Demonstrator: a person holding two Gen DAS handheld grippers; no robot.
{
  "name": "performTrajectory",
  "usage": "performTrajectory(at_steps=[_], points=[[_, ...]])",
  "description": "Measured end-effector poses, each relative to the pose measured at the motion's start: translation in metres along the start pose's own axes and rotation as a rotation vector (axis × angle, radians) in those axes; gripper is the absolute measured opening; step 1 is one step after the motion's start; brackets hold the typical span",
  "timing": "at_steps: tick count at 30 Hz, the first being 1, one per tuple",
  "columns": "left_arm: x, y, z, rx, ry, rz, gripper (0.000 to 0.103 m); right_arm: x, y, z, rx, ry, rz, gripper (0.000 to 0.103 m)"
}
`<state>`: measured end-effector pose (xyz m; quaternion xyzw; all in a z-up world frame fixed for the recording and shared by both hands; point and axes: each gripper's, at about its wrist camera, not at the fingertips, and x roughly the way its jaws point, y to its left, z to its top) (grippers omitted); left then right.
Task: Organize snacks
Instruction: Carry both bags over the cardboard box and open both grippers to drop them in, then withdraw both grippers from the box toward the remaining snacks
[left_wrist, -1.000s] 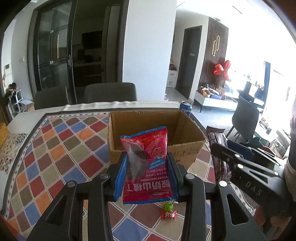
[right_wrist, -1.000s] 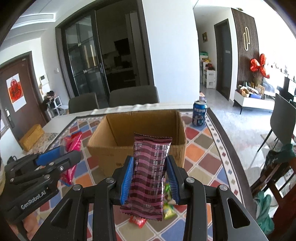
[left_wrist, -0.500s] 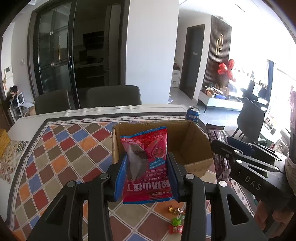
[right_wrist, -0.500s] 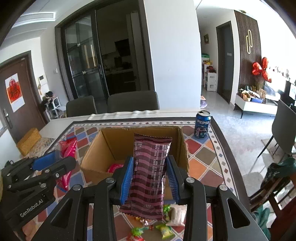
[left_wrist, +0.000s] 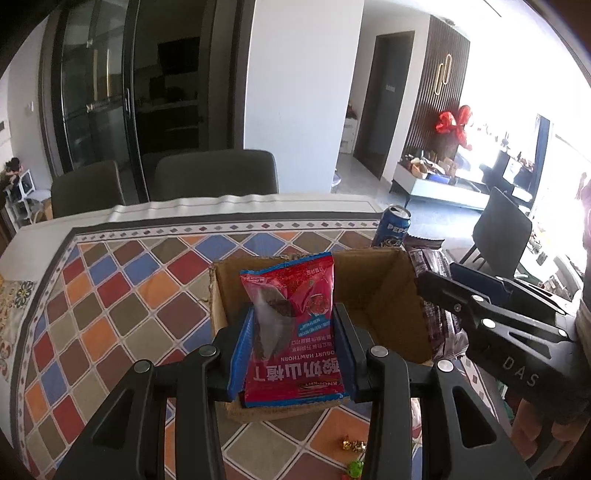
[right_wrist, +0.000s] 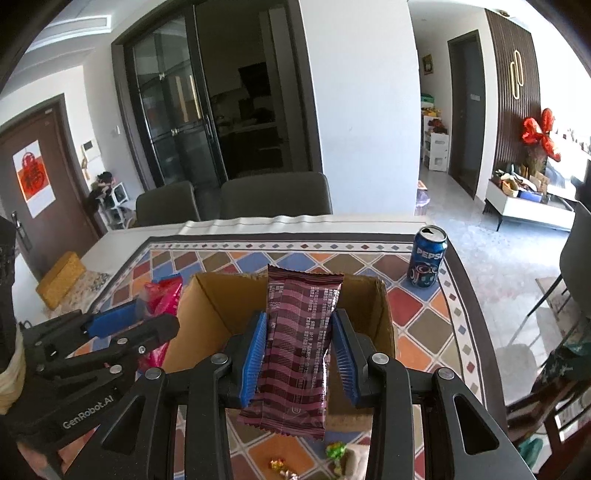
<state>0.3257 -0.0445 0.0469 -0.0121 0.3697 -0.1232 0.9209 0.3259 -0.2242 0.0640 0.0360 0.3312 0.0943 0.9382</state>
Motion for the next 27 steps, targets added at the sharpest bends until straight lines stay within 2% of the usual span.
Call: performTrajectory(at_steps=[3,4,8,9,16,27], points=[[0.012,0.001,0.005,-0.002,0.028,-0.003,0.041,0.012,-0.001,0.003,0.000,0.025,0.005,0.038],[0.015,0.001,0.006,0.002,0.032,0.006,0.045,0.016,0.000,0.004,-0.005,0.031,0.006,0.038],[0.010,0.000,0.004,0.026,0.009,0.051,0.054,0.023,0.000,0.004,-0.033,0.054,-0.027,0.051],[0.007,0.000,0.003,0.030,0.004,0.060,0.056,0.021,0.000,0.004,-0.038,0.045,-0.042,0.051],[-0.018,-0.011,-0.012,0.068,-0.037,0.077,0.059,-0.001,0.000,-0.011,-0.050,0.022,-0.053,0.051],[-0.055,-0.030,-0.041,0.081,-0.077,0.040,0.062,-0.050,-0.001,-0.037,-0.057,-0.030,-0.023,0.051]])
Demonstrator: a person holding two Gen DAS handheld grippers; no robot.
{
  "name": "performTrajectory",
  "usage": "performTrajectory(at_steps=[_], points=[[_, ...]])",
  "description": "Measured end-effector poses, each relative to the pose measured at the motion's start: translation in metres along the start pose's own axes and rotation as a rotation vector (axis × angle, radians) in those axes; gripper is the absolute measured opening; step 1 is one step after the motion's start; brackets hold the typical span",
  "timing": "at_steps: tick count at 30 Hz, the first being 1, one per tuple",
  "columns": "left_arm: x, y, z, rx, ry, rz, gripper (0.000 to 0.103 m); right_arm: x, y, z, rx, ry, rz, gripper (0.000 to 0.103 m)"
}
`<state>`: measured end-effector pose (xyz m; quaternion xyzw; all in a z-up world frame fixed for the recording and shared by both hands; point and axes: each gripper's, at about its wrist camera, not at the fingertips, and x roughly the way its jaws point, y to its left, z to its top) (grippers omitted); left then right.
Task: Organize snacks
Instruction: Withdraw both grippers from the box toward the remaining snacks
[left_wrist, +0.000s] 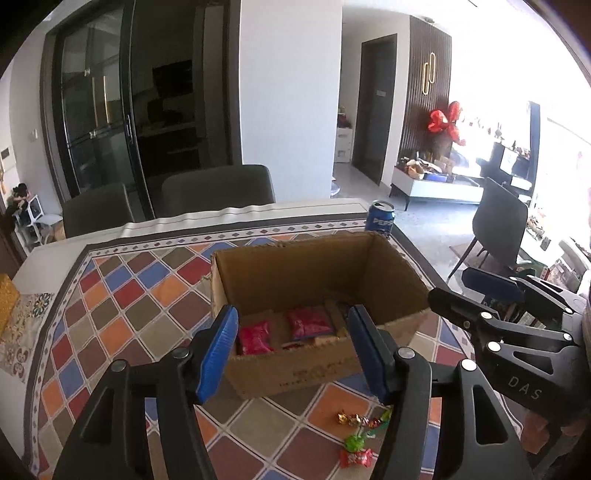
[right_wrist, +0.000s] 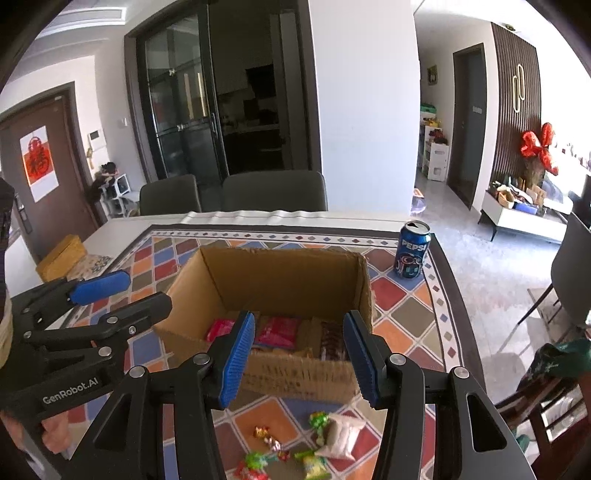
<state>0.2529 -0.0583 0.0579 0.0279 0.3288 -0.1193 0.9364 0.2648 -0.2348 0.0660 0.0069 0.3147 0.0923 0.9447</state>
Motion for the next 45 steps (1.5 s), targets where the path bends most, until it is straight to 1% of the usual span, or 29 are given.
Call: performTrajectory(at_steps=[2,8,13,19,22,28,32,40,45], points=[[-0.005,-0.004,-0.006,0.005,0.000,-0.015,0.062,-0.008,-0.001,-0.007,-0.007,-0.007,-0.006,0.051],[-0.016,-0.018,-0.025,0.044,-0.004,-0.028,0.062,-0.023,-0.003,-0.026,-0.021,-0.016,-0.013,0.051],[-0.021,-0.027,-0.041,0.058,0.006,-0.051,0.062,-0.030,-0.007,-0.041,-0.017,-0.004,-0.003,0.051],[-0.019,-0.035,-0.063,0.070,0.029,-0.088,0.062,-0.034,-0.008,-0.058,-0.023,0.013,0.002,0.051],[-0.014,-0.037,-0.075,0.074,0.054,-0.106,0.062,-0.033,-0.009,-0.066,-0.028,0.030,0.003,0.051],[-0.003,-0.045,-0.098,0.093,0.098,-0.122,0.062,-0.024,-0.010,-0.088,-0.036,0.083,-0.004,0.051],[0.006,-0.050,-0.112,0.105,0.135,-0.132,0.062,-0.014,-0.012,-0.105,-0.035,0.136,-0.001,0.051],[0.028,-0.054,-0.128,0.135,0.200,-0.158,0.061,0.014,-0.017,-0.132,-0.022,0.272,0.040,0.051],[0.044,-0.054,-0.136,0.137,0.251,-0.179,0.061,0.027,-0.019,-0.142,-0.024,0.305,0.044,0.051]])
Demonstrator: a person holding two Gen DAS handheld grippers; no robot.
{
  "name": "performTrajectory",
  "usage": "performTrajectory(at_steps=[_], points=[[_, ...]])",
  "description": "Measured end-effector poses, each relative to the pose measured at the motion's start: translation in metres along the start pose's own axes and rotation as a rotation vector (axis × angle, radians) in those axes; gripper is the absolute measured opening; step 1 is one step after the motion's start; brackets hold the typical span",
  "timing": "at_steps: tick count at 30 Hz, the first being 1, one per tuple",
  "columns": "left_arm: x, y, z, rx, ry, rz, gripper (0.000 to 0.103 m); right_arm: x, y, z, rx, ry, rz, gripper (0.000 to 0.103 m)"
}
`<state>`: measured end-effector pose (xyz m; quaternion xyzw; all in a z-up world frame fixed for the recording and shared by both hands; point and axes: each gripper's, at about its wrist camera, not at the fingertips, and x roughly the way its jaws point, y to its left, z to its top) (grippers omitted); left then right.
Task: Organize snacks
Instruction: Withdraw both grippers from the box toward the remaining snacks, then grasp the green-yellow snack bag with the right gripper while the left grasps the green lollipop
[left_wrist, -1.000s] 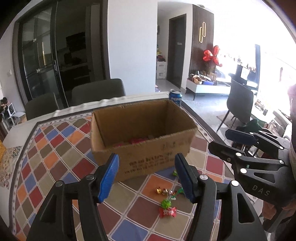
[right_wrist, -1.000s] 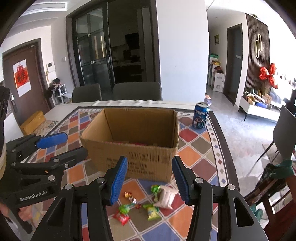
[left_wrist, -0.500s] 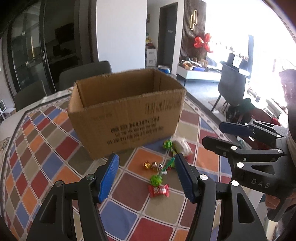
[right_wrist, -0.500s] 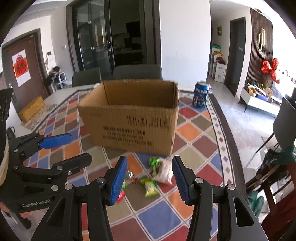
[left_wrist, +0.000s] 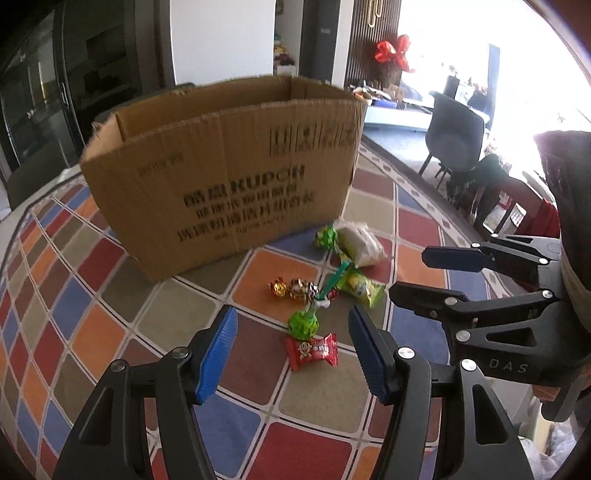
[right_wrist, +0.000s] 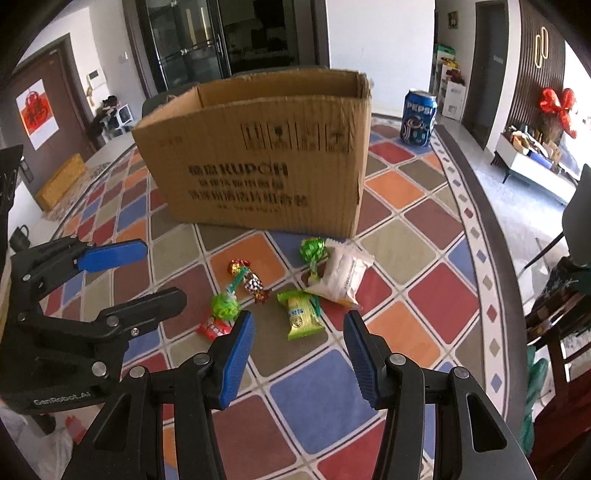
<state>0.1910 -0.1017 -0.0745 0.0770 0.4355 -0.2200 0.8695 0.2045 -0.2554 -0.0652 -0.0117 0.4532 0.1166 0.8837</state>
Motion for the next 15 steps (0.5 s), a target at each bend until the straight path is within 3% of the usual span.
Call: performTrajectory(at_steps=[7,15], points=[[0.021,0.001,-0.004,0.010,0.056,-0.031,0.060,0.020,-0.004,-0.002,0.008,0.035,0.015,0.050],[0.040,0.004,-0.005,0.003,0.096,-0.051,0.054,0.033,-0.003,-0.001,-0.018,0.047,0.029,0.043]])
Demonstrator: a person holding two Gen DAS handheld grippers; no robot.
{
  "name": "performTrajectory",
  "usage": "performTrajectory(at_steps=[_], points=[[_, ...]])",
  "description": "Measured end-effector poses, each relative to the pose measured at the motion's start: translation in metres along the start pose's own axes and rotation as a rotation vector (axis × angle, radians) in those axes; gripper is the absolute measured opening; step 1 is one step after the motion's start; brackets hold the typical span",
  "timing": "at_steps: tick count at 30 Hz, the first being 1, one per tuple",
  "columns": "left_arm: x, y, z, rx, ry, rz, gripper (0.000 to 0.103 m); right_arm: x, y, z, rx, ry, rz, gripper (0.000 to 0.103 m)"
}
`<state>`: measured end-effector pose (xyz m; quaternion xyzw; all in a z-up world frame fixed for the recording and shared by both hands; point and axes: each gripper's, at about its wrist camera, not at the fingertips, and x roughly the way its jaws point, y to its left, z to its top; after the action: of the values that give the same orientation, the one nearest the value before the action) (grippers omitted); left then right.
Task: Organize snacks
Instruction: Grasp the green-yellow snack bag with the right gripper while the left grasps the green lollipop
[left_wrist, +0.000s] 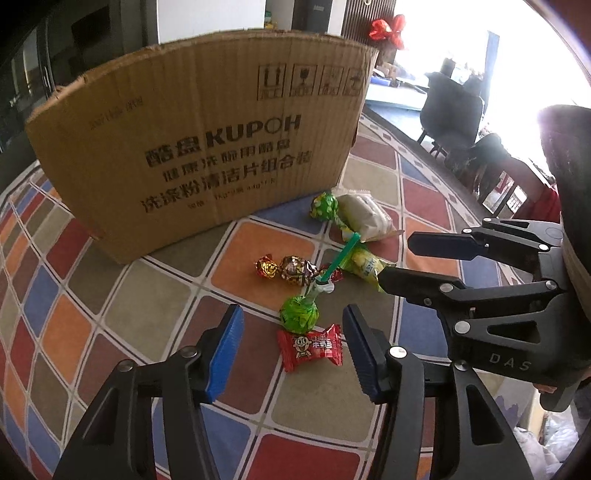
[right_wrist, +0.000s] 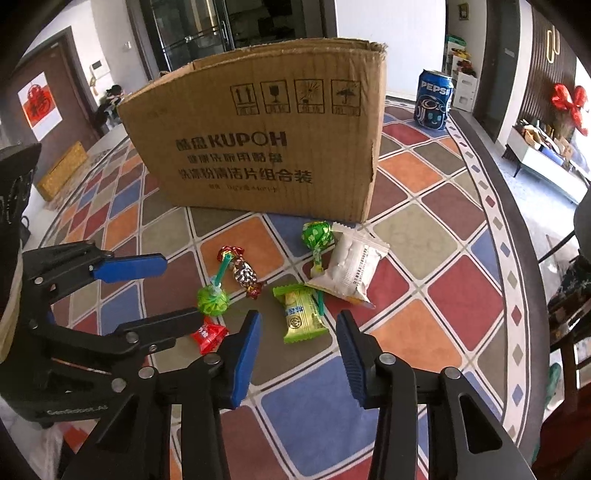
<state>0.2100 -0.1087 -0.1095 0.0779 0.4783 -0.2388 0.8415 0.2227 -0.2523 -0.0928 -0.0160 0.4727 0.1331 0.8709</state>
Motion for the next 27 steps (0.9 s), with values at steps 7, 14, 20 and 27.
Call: performTrajectory(at_steps=[7,14,20,27], points=[[0.010,0.005,0.003,-0.032,0.020,-0.019,0.049,0.014,-0.002,0.002,0.008,0.032,0.012,0.036],[0.018,0.005,0.005,-0.048,0.033,-0.029,0.041,0.023,-0.001,0.004,0.003,0.047,0.028,0.032],[0.023,0.011,0.004,-0.078,0.044,-0.053,0.034,0.033,0.001,0.006,0.007,0.066,0.042,0.031],[0.029,0.011,0.003,-0.086,0.054,-0.072,0.026,0.039,0.001,0.004,0.028,0.074,0.055,0.030]])
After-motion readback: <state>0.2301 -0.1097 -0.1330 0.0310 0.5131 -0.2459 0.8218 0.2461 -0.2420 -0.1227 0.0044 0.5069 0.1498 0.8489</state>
